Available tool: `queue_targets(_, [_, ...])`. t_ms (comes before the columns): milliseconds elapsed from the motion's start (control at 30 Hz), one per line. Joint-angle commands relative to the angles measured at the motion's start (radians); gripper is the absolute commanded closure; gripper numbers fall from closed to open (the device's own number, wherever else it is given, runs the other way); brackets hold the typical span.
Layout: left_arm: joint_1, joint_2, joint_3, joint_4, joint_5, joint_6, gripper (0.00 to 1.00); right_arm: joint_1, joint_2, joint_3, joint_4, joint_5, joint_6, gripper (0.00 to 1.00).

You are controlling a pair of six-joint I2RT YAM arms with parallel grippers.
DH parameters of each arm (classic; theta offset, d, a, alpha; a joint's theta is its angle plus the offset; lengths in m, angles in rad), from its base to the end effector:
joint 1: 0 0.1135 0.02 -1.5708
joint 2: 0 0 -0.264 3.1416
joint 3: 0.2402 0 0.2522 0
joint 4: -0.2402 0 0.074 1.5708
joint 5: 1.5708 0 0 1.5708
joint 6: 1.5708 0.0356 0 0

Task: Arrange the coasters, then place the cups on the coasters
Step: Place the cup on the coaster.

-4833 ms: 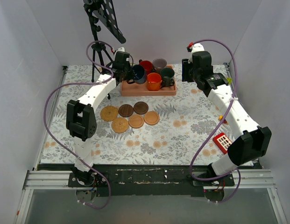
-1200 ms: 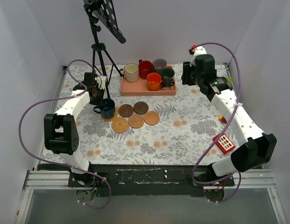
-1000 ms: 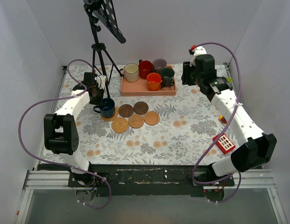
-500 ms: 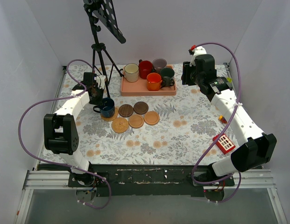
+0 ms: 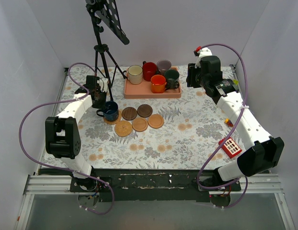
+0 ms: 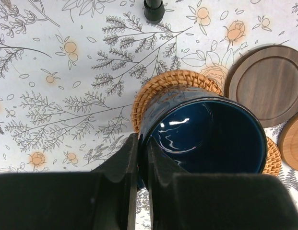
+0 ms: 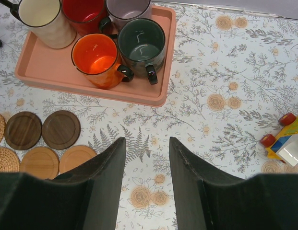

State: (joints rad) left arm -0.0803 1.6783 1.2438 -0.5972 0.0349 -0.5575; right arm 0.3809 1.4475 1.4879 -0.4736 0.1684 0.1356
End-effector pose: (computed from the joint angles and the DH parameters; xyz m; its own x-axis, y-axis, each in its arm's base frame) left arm 0.3508 -0.0295 0.2332 -0.7777 -0.4679 -0.4198 -0.3694 0.8805 -0.2970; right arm 0.3075 0.1167 0.3995 -0.4166 -0.0232 -0.9088 -0.1705 0.9839 0.0530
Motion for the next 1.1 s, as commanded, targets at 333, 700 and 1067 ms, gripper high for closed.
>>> queue_targets(333, [0.007,-0.089,-0.046,0.082,-0.016,-0.045,1.0,-0.004,0.001,0.021,0.016,-0.01,0.004,0.51])
queue_targets(700, [0.008,-0.086,-0.044,0.089,-0.02,-0.018,1.0,-0.004,0.002,0.023,0.015,-0.013,0.005,0.51])
queue_targets(1067, [0.02,-0.081,-0.026,0.094,-0.021,-0.007,1.0,-0.004,0.002,0.023,0.015,-0.017,0.004,0.51])
